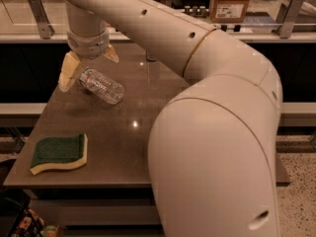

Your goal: Place water bottle upright

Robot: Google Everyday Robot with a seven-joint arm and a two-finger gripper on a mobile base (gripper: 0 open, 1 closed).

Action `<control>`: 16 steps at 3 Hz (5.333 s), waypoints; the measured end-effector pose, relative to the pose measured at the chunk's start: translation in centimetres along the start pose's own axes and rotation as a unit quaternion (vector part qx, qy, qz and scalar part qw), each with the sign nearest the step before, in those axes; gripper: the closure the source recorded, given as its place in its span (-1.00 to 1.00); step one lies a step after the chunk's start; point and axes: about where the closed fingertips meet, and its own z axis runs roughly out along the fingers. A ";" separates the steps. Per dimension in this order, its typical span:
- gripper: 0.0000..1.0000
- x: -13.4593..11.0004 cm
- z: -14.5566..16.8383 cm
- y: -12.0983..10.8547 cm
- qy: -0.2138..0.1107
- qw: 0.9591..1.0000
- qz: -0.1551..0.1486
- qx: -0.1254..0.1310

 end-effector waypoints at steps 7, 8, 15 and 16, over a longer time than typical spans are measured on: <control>0.28 -0.8 4.2 -2.4 0.040 0.997 0.030 0.059; 0.76 -1.0 4.5 -2.4 0.038 0.997 0.030 0.059; 1.00 1.2 -4.2 -6.5 -0.221 0.972 0.031 0.074; 1.00 0.3 -6.1 -6.6 -0.293 0.954 0.007 0.067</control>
Offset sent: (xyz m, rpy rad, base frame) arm 0.0207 -0.0102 -0.0175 -0.0864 -0.0321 -0.1260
